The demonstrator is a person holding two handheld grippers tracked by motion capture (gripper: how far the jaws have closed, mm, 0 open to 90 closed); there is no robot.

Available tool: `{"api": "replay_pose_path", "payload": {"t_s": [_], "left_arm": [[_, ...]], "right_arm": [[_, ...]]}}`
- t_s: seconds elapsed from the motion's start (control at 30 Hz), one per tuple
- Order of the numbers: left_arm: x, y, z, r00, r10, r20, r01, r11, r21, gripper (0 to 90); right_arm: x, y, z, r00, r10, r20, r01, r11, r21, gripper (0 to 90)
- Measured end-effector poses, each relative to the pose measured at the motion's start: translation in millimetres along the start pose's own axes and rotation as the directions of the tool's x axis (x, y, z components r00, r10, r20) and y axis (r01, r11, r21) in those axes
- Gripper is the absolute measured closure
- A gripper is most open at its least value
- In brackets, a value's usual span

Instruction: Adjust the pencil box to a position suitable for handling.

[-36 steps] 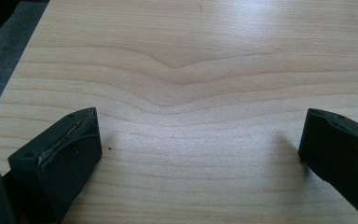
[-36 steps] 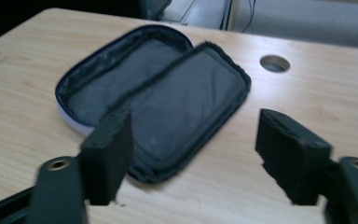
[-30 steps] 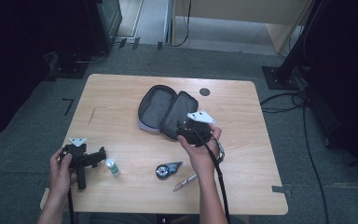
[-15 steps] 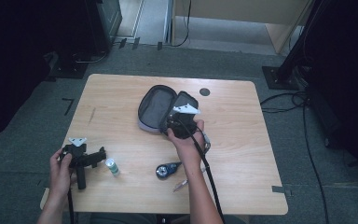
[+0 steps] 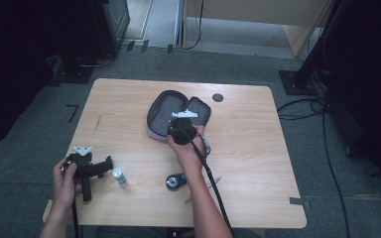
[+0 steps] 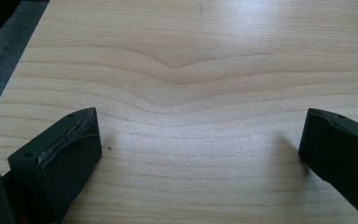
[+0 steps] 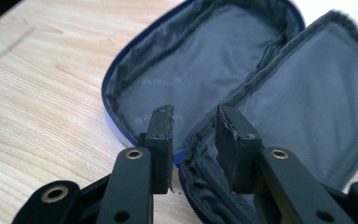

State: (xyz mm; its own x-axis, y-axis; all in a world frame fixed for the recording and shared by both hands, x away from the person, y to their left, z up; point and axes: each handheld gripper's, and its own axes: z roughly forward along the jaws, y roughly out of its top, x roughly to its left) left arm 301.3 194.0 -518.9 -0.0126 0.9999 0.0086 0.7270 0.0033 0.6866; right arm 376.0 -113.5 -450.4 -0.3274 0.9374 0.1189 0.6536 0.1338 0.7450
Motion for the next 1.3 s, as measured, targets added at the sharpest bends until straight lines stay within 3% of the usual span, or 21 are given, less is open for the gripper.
{"api": "replay_pose_path", "payload": {"t_s": [0.23, 0.4, 0.53, 0.67, 0.73, 0.87, 1.0, 1.13, 1.3], "left_arm": [[-0.1, 0.0, 0.1, 1.0000, -0.002, 0.000, 0.002, 1.0000, -0.001, 0.0], [-0.1, 0.0, 0.1, 1.0000, -0.002, 0.001, 0.002, 1.0000, -0.001, 0.0], [0.0, 0.0, 0.0, 1.0000, 0.000, 0.000, 0.000, 1.0000, 0.000, 0.0], [0.0, 0.0, 0.0, 1.0000, 0.000, 0.000, 0.000, 1.0000, 0.000, 0.0], [0.0, 0.0, 0.0, 1.0000, 0.000, 0.000, 0.000, 1.0000, 0.001, 0.0], [0.0, 0.0, -0.1, 1.0000, 0.000, 0.000, 0.000, 1.0000, 0.001, 0.0], [-0.1, 0.0, 0.1, 1.0000, -0.001, 0.000, 0.001, 1.0000, -0.001, 0.0], [0.0, 0.0, 0.0, 1.0000, 0.000, 0.000, 0.000, 1.0000, 0.000, 0.0], [0.0, 0.0, 0.0, 1.0000, 0.000, 0.000, 0.000, 1.0000, 0.000, 0.0]], "right_arm": [[5.0, -6.8, 14.8, 0.9986, -0.013, 0.051, 0.011, 0.999, 0.038, 71.1], [6.8, -9.6, 19.4, 0.9931, -0.083, 0.082, 0.078, 0.995, 0.062, 79.0], [1.7, -7.2, 15.1, 0.9937, -0.099, 0.051, 0.095, 0.993, 0.072, 86.3], [-5.8, -6.9, 10.4, 0.9870, -0.152, 0.054, 0.147, 0.986, 0.079, 87.4], [-7.6, -6.8, 9.2, 0.9864, -0.155, 0.055, 0.150, 0.985, 0.079, 87.5], [-27.4, -4.7, -0.4, 0.9767, -0.202, 0.073, 0.197, 0.978, 0.062, 87.7], [-45.5, -2.9, -7.3, 0.9725, -0.213, 0.095, 0.209, 0.977, 0.053, 88.0], [-63.2, -3.8, -13.1, 0.9691, -0.217, 0.117, 0.211, 0.976, 0.061, 87.9], [-79.1, -8.9, -14.8, 0.9708, -0.198, 0.135, 0.189, 0.979, 0.074, 87.2]]}}
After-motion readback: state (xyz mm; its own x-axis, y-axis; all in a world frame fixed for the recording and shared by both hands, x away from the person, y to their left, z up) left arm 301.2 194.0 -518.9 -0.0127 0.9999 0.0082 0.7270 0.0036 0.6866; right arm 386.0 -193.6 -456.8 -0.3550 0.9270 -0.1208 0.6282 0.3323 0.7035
